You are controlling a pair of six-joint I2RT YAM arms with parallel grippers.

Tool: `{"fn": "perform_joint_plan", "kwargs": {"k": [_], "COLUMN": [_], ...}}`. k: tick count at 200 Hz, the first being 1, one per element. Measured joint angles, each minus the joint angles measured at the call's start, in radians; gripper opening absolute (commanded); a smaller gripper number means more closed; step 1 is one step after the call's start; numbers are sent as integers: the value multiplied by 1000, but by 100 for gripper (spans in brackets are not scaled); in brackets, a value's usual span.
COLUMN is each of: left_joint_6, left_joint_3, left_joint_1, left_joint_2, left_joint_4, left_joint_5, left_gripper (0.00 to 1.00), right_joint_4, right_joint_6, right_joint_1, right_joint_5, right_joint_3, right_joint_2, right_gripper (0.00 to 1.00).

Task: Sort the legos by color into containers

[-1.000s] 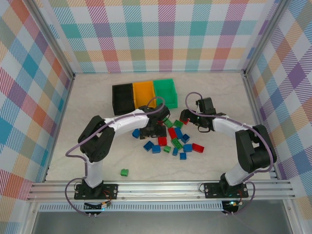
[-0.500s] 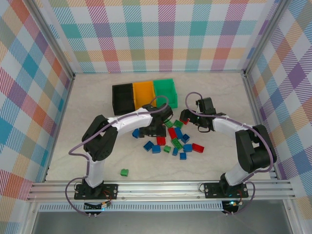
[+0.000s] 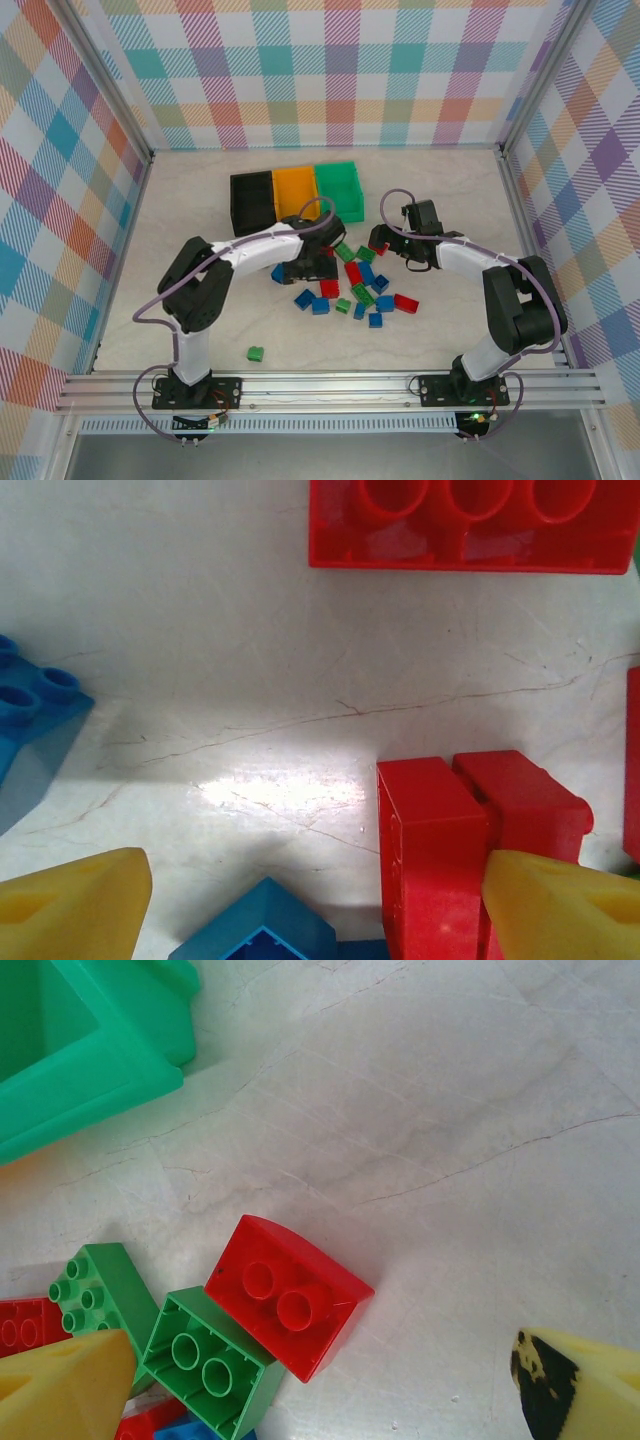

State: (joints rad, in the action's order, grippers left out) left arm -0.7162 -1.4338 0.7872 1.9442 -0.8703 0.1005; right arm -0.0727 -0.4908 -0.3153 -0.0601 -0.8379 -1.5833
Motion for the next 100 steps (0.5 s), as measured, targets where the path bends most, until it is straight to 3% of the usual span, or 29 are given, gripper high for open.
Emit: {"fn": "perform_joint_plan", "kwargs": {"k": [100], "left_joint_6": [0], "left_joint_3": [79], "left_joint_1": [9], "left_joint_2": [-121], "left_joint_4": [70], "left_joint_5": [-2], "left_gripper": [92], "right_joint_4": [0], "right_joint_6": [0], "right_joint_1": [0], "right_joint_5": [0], "right_joint_3": [0], "right_joint_2": [0], "right_gripper": [97]}}
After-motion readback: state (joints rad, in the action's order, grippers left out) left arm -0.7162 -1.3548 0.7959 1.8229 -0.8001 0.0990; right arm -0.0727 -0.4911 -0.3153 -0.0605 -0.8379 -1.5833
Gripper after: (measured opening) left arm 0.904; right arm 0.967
